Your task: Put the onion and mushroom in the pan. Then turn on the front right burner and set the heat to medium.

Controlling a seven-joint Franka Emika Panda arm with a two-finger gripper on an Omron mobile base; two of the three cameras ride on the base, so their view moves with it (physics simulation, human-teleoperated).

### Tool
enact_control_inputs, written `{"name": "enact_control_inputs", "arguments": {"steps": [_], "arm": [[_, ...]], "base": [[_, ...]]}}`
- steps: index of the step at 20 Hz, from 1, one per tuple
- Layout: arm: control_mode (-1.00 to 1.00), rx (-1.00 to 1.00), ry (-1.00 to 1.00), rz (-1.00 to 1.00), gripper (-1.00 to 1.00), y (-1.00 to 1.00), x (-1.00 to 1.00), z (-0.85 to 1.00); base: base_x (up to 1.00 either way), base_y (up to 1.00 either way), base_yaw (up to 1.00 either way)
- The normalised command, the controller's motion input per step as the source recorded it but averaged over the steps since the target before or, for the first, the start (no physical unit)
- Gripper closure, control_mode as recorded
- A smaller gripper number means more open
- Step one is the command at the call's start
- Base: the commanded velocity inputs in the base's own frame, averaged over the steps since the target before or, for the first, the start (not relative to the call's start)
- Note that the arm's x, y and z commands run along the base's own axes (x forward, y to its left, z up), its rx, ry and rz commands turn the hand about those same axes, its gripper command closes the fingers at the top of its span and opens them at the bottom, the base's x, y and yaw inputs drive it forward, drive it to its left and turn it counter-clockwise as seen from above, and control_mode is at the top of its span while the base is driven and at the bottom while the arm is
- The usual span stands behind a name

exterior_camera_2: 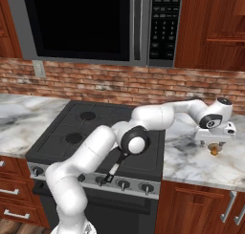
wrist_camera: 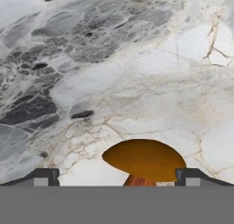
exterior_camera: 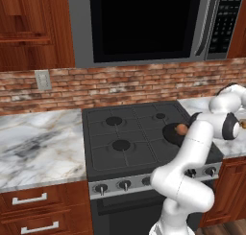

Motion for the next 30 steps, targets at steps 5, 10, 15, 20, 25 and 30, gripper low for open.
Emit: {"name": "enact_control_inputs", "arguments": {"steps": [5, 10, 15, 20, 25, 30], "arm": [[-1.0, 0.0, 0.06, 0.0, -1.0, -0.26, 0.0, 0.0], [-1.0, 0.01, 0.05, 0.0, -1.0, -0.21, -0.02, 0.0], [-1.0, 0.03, 0.01, 0.0, -1.0, -0.04, 0.0, 0.0], [-1.0, 0.03, 0.0, 0.0, -1.0, 0.0, 0.0, -0.04], [-1.0, 0.03, 0.0, 0.0, -1.0, 0.0, 0.0, -0.17], [-1.0, 0.02, 0.01, 0.0, -1.0, 0.0, 0.0, -0.16]], "base": [[0.0, 0.0, 0.0], [0.0, 0.0, 0.0], [0.0, 0.0, 0.0], [0.0, 0.0, 0.0], [0.0, 0.0, 0.0], [0.0, 0.0, 0.0]]}}
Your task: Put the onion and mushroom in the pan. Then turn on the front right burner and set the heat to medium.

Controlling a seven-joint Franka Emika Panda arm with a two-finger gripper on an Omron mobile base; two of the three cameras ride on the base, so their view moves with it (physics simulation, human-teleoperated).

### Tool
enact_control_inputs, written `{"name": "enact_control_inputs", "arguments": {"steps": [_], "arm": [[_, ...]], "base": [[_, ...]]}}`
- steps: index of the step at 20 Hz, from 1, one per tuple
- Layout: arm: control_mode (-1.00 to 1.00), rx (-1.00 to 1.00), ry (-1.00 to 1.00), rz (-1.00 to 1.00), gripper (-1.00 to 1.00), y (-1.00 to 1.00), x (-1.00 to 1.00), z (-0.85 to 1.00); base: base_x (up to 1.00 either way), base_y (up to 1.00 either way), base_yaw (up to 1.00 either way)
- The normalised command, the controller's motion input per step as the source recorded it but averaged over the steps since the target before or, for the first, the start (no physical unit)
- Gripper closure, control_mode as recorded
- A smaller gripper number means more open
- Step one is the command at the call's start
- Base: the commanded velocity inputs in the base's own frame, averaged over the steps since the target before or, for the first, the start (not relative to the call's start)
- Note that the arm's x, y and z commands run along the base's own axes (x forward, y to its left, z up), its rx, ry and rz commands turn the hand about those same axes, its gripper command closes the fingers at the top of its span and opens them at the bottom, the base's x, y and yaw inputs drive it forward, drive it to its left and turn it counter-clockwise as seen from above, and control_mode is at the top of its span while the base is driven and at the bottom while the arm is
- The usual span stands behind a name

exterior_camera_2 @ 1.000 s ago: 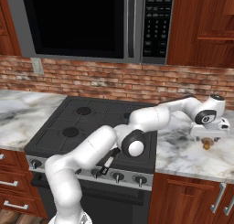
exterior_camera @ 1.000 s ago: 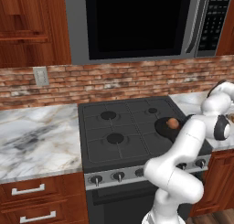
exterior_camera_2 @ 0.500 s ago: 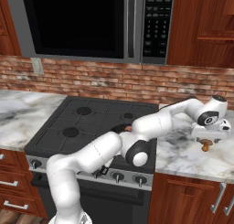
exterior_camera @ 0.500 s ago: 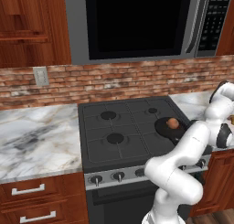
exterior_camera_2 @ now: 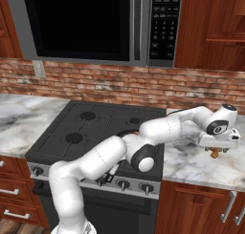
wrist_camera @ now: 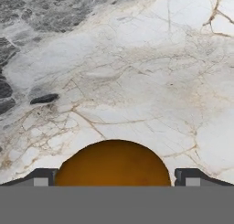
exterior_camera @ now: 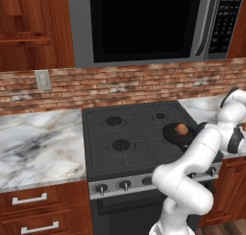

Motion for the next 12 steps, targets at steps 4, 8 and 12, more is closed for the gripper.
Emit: {"name": "enact_control_inputs", "arguments": {"steps": [4, 8, 12], "arm": [[-1.0, 0.01, 0.0, 0.0, -1.0, 0.0, 0.0, -0.08], [-1.0, 0.0, 0.0, 0.0, 1.0, 0.0, 0.0, -0.02], [-1.0, 0.0, 0.0, 0.0, 1.0, 0.0, 0.0, 0.0]], "base": [[0.0, 0.0, 0.0], [0.0, 0.0, 0.0], [0.0, 0.0, 0.0]]}}
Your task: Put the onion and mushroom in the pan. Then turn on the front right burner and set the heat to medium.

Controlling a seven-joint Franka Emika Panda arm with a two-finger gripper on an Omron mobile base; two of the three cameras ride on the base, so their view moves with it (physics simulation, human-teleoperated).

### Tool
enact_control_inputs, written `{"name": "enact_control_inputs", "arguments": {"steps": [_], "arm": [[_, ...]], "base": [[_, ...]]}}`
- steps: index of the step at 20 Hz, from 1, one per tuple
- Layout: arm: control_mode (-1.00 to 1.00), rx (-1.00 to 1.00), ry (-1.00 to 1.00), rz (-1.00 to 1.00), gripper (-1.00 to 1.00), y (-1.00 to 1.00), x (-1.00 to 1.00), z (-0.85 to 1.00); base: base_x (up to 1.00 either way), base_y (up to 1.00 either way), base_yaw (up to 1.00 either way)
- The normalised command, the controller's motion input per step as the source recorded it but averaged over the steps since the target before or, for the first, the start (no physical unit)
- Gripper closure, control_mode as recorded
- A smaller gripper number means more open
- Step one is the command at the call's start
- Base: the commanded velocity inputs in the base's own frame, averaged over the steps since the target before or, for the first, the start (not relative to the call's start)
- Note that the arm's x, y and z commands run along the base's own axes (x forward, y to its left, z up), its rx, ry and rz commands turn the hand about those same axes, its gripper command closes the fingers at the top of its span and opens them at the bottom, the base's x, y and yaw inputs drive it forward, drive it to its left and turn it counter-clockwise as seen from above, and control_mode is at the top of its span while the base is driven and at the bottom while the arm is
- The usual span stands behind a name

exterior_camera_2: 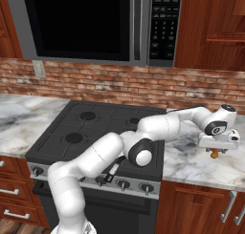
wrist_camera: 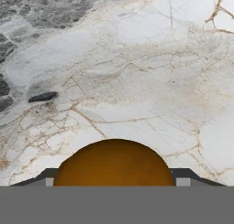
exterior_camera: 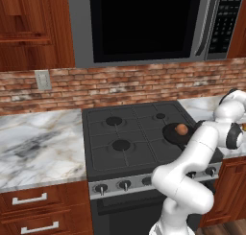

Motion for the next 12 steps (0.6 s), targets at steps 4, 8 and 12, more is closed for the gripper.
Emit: {"name": "enact_control_inputs", "arguments": {"steps": [4, 8, 12], "arm": [[-1.0, 0.0, 0.0, 0.0, 1.0, 0.0, 0.0, 0.0], [-1.0, 0.0, 0.0, 0.0, 1.0, 0.0, 0.0, 0.13], [-1.0, 0.0, -0.03, 0.0, 1.0, 0.08, -0.09, 0.35]], "base": [[0.0, 0.0, 0.0], [0.0, 0.0, 0.0], [0.0, 0.0, 0.0]]}}
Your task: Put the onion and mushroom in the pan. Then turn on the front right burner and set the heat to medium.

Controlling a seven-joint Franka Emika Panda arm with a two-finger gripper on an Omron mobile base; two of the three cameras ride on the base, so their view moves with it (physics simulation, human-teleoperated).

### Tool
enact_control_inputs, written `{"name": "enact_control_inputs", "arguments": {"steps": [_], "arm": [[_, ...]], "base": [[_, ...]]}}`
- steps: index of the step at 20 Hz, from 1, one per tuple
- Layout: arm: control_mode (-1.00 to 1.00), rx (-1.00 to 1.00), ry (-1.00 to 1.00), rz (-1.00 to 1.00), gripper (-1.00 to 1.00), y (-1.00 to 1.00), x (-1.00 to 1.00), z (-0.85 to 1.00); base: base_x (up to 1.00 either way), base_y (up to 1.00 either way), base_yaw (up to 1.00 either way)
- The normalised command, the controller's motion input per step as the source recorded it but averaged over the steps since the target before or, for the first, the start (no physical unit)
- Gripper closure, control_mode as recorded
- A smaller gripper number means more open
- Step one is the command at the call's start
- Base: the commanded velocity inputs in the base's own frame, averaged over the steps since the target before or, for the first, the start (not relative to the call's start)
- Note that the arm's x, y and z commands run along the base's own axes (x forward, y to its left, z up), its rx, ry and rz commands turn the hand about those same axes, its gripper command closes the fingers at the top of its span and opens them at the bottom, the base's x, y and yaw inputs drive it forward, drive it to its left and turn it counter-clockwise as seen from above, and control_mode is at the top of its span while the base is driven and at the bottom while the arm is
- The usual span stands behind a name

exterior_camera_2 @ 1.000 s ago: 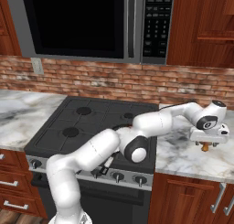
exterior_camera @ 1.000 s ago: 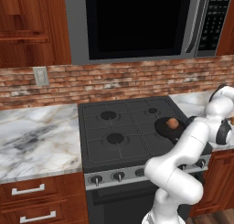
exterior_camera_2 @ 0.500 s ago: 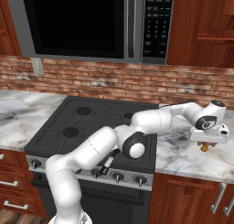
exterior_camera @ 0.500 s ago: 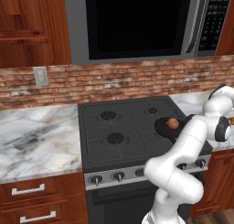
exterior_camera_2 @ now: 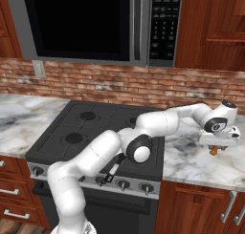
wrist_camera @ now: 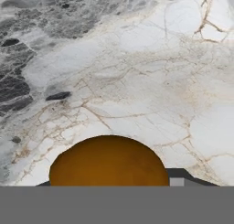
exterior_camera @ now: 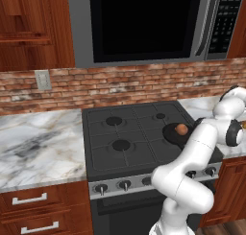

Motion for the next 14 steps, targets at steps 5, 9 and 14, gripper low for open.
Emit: {"name": "enact_control_inputs", "arguments": {"steps": [5, 9, 14], "arm": [[-1.0, 0.0, -0.1, 0.0, 1.0, 0.3, -0.11, 0.34], [-1.0, 0.0, -0.21, 0.0, 1.0, 0.39, -0.17, 0.04], [-1.0, 0.0, -0.22, 0.0, 1.0, 0.31, -0.36, 0.0]], "base": [[0.0, 0.0, 0.0], [0.0, 0.0, 0.0], [0.0, 0.0, 0.0]]}}
